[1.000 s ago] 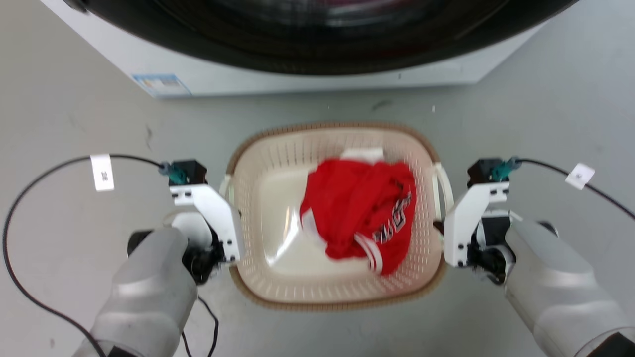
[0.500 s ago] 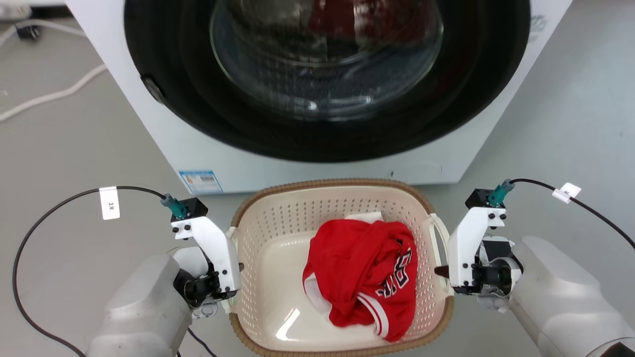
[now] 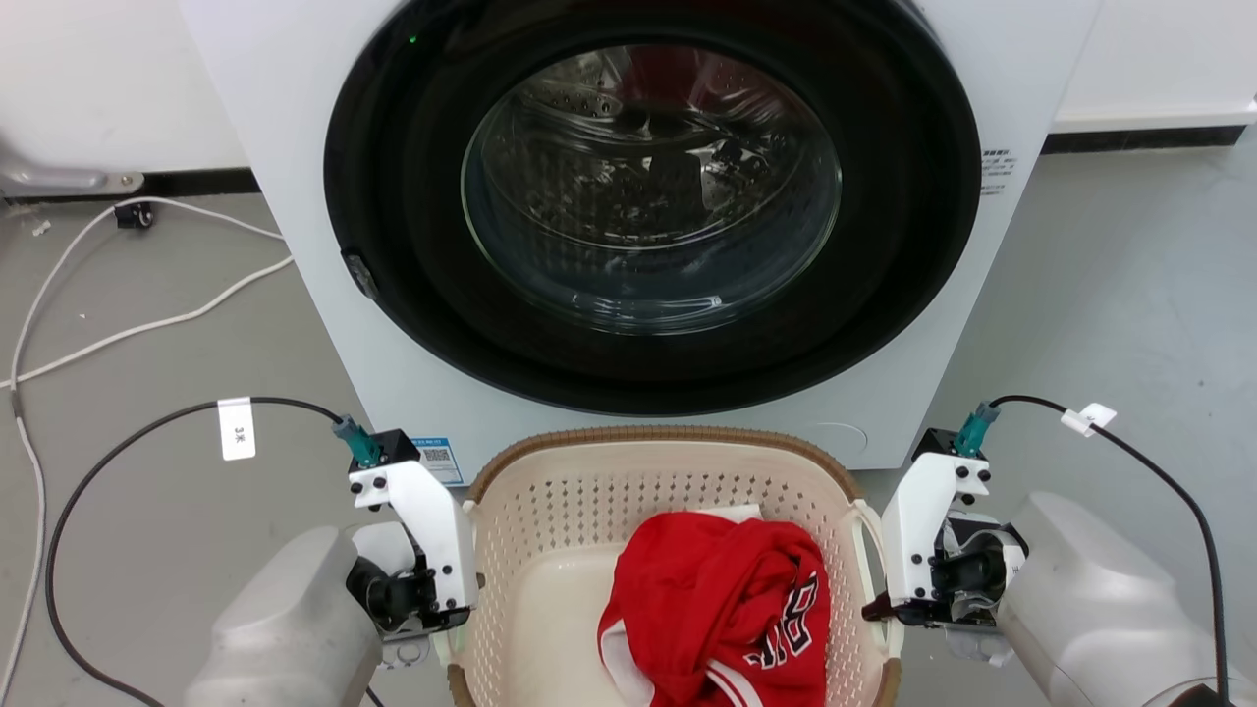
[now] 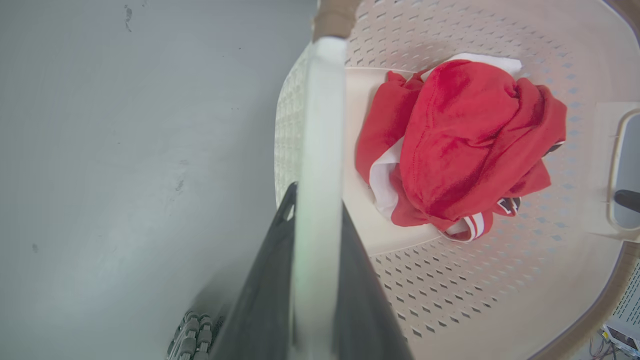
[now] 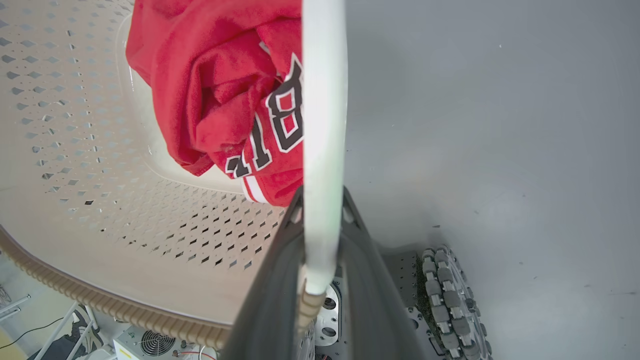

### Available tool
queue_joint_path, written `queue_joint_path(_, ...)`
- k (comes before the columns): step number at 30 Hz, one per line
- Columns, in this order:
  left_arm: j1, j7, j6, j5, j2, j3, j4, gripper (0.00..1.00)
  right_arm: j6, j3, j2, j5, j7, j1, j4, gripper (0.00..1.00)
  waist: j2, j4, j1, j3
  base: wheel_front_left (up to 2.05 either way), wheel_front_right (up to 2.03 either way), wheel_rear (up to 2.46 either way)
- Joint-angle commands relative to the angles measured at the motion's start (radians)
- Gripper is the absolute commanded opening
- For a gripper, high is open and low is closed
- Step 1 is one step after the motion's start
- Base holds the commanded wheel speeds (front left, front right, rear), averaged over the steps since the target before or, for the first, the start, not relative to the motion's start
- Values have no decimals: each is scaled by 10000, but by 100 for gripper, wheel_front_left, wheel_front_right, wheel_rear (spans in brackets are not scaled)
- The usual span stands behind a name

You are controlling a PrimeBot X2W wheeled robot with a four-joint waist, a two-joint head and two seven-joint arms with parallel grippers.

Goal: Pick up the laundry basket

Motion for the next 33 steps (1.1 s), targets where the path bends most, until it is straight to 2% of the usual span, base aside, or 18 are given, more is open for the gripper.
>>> queue_joint_path(1, 93, 41, -125, -150, -227, -4, -64, 0, 112, -66, 302, 150, 210, 75, 24, 0, 0, -11, 2, -155, 0, 0, 0)
queue_joint_path(10, 356, 205, -116, -282, -391, -110, 373, 0, 112, -126, 396, 65, 583, 137, 266, 0, 0, -52, 2, -315, 0, 0, 0)
queue_joint_path(33, 493, 71, -118, -506, -474, -348, 323, 0, 112, -238, 466, -169, 247, 240, 318, 0, 0, 109, 2, -322, 0, 0, 0)
